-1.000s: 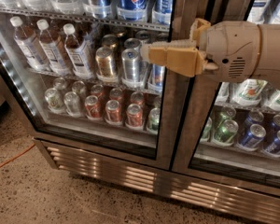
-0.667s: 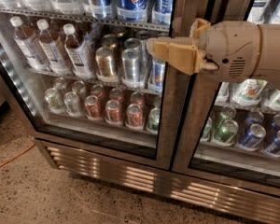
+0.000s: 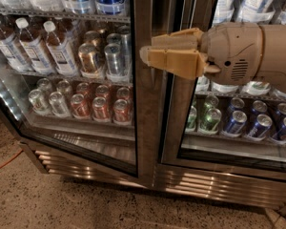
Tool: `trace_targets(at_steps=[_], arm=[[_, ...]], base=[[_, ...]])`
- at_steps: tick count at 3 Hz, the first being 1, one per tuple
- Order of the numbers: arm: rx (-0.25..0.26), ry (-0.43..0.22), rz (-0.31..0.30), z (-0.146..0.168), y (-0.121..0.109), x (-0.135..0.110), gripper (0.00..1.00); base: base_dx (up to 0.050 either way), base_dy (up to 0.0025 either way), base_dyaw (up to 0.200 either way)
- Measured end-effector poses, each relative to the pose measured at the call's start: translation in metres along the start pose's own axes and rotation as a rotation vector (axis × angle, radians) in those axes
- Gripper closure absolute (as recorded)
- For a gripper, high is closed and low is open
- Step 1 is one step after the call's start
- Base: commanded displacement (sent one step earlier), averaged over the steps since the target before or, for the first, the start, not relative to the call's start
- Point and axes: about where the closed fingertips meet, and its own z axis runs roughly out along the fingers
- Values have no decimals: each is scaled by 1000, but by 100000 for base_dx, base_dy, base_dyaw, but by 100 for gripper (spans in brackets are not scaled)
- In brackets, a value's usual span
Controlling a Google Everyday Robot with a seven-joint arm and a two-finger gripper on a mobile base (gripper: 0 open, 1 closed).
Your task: Open left fridge door
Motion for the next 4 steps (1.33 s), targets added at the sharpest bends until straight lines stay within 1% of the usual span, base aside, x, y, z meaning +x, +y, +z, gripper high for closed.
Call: trace_targets(at_steps=[2, 3, 4], arm=[[0, 0, 0, 0, 0, 0, 100], [0, 0, 0, 0, 0, 0, 100], [0, 0, 0, 0, 0, 0, 100]], base=[[-4392, 208, -9578], [-2488, -216, 17395], [1, 0, 19808]])
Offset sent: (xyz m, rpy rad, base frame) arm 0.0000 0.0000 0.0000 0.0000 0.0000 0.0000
